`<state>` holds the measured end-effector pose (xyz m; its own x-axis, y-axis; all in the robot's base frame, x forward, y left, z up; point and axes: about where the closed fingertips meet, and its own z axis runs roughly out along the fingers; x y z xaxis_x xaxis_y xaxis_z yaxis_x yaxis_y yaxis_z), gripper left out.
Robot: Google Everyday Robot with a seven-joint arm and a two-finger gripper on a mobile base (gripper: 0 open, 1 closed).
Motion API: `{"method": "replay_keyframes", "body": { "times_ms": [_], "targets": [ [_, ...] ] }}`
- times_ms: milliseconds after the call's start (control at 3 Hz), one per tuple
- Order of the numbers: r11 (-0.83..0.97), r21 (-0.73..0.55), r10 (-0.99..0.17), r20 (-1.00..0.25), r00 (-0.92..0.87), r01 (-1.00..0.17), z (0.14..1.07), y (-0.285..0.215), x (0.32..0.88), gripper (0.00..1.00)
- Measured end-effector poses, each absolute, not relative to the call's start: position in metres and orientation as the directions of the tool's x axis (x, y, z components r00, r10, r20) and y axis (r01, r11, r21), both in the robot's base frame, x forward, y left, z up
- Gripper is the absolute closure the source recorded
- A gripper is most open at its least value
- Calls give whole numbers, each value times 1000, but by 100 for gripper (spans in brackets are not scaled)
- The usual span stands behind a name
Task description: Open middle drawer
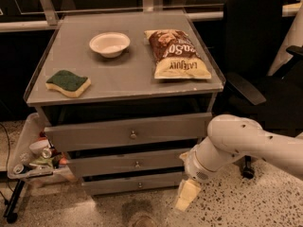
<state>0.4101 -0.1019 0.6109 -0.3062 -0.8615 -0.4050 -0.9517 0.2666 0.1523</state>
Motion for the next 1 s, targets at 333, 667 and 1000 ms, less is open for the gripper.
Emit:
{"method": "replay_keyframes", "body": {
  "times_ms": [333, 667, 1000],
  "targets": [
    [267, 152, -862, -405, -306, -952, 611, -102, 410, 0],
    [263, 200, -837, -439, -326, -944, 575, -94, 414, 0],
    [269, 234, -799, -488, -352, -934, 520, -81, 439, 0]
  ]
}}
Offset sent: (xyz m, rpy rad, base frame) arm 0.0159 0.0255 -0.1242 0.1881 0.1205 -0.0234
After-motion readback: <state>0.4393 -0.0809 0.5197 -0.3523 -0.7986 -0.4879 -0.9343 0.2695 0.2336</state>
